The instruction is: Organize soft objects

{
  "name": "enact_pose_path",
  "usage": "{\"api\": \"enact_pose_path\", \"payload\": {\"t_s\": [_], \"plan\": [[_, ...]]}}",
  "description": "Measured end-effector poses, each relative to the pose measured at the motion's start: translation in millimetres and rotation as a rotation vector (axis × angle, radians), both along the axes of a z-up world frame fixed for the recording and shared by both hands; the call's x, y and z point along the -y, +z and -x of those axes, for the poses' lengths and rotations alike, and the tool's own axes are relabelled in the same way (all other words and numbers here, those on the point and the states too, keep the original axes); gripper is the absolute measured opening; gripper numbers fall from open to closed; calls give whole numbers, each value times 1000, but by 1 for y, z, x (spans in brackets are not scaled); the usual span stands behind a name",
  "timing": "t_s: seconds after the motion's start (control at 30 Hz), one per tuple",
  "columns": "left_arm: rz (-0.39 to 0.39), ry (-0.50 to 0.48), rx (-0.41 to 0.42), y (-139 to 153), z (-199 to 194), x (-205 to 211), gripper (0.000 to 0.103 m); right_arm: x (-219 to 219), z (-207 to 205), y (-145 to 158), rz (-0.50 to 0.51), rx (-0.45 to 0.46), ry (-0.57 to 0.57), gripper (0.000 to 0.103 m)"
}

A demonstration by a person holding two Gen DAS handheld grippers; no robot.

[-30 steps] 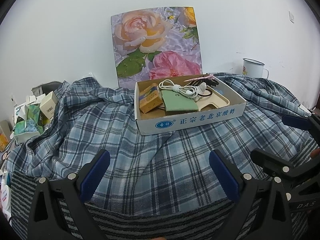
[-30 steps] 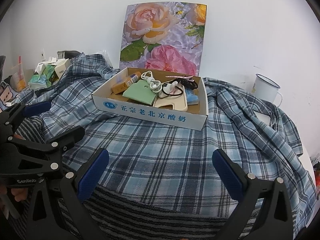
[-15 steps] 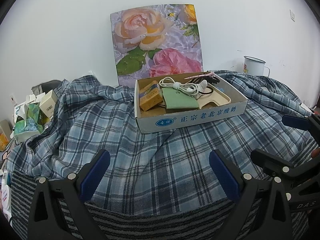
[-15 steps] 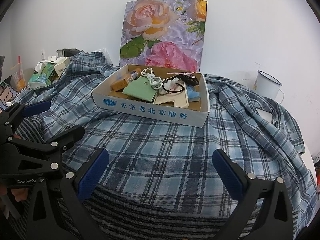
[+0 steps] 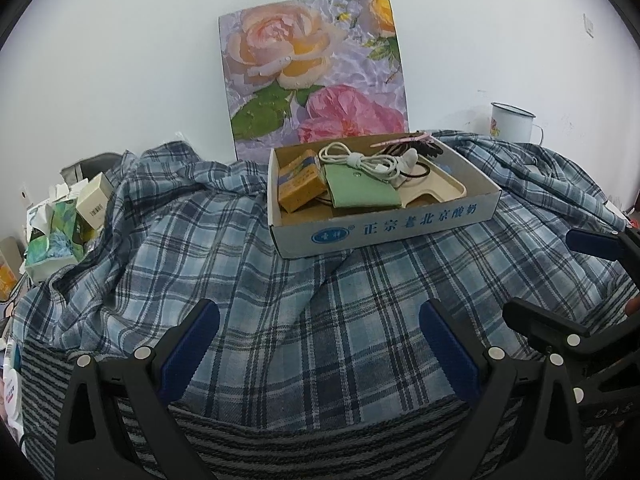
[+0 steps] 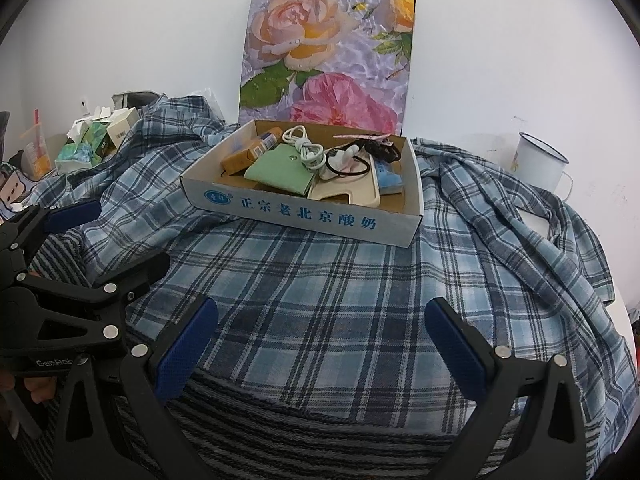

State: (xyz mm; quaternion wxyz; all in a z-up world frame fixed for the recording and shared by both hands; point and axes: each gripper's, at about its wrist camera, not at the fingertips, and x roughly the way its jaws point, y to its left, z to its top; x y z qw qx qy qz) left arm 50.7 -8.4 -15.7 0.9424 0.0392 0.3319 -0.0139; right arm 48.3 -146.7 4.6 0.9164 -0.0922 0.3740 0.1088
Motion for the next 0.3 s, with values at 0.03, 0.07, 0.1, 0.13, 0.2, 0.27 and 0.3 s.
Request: {"api": "enact_pose_path", "payload": {"t_s": [0.03,0.07,0.1,0.13,0.2,0.27,0.3], "plan": [[-1,0,-3,-1,-1,0,101,0,0,0,2,-2,-2,103],[-2,1,-5,-1,-1,0,101,0,-1,-1,3,-4,-2,103],[-2,1,-6,-1,-1,0,101,0,-2,-1,1,-7,-1,103],[-6,4,-5,-1,-1,0,101,0,-2,-1,3,-7,-3,103],[-7,6,-3,0,-1,1,101,0,-1,-1,1,-7,-2,103],[-10,8,-4,0,0,1,101,0,-1,-1,5,-6,-2,103],[-12,10,-3,0,0,1,101,1,-1,-1,5,-4,0,103]]}}
